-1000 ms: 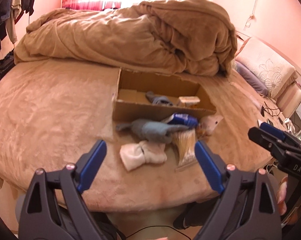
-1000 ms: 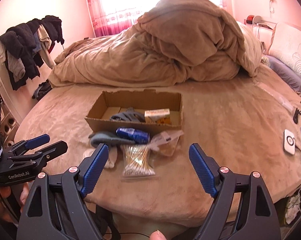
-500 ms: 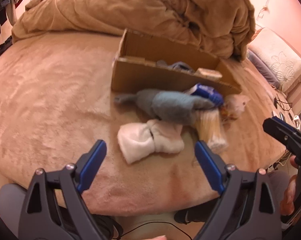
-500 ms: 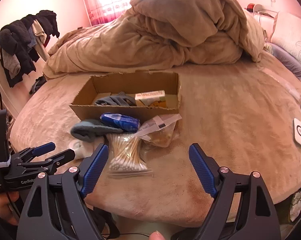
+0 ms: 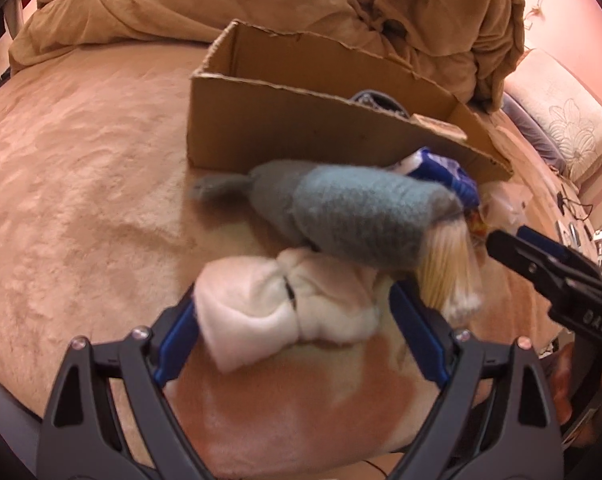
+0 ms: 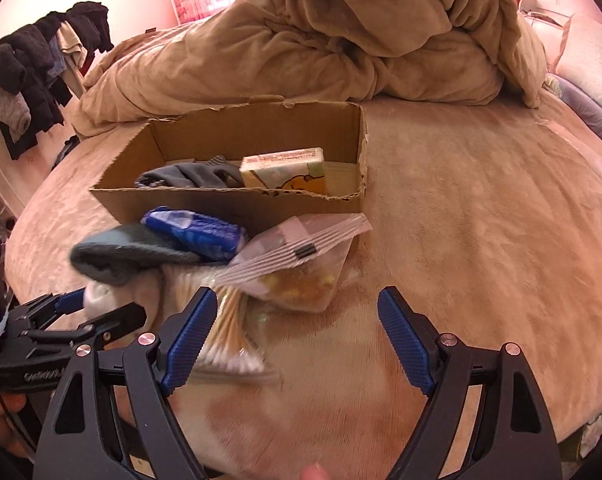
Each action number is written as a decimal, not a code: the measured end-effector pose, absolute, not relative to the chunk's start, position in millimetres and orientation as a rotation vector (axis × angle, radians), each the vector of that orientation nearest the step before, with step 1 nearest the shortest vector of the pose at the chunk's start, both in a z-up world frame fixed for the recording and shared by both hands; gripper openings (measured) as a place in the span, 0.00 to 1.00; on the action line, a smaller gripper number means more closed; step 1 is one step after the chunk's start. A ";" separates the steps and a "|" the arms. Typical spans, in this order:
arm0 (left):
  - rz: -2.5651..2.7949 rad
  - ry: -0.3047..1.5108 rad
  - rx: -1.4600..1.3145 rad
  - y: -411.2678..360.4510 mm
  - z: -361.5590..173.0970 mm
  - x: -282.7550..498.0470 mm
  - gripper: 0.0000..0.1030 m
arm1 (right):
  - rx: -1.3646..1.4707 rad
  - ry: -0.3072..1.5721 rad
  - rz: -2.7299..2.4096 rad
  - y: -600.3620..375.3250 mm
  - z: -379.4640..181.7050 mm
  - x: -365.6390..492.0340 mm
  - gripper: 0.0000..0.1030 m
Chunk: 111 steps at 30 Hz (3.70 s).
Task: Organize objects
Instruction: 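Grasp the snack zip bag with the right tool while the left tool grasps the white sock, then place the zip bag and white sock into the box and open both tools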
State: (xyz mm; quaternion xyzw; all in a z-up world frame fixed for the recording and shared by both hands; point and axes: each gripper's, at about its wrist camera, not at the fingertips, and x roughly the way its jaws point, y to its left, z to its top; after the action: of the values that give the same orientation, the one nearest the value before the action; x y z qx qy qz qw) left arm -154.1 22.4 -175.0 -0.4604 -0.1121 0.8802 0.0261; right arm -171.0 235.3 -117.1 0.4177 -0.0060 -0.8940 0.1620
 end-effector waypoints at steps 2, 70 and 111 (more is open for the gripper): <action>2.731 -0.307 -1.419 24.6 -177.4 -156.6 0.87 | 1.202 -0.009 -2.556 234.7 -123.2 -178.7 0.82; 2.902 -0.252 -1.004 -10.8 -2.2 -200.5 0.58 | 0.852 -0.068 -2.668 233.8 34.4 -205.9 0.43; 2.781 -0.281 -1.244 -0.9 -83.3 -272.1 0.77 | 1.058 -0.175 -2.629 220.6 -63.4 -271.7 0.64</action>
State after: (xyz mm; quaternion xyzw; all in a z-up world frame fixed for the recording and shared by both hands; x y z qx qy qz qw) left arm -272.1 -0.9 -83.3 -0.4063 -0.0918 0.9082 0.0408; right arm -271.7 220.6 -63.4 0.3683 -0.0609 -0.9154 0.1508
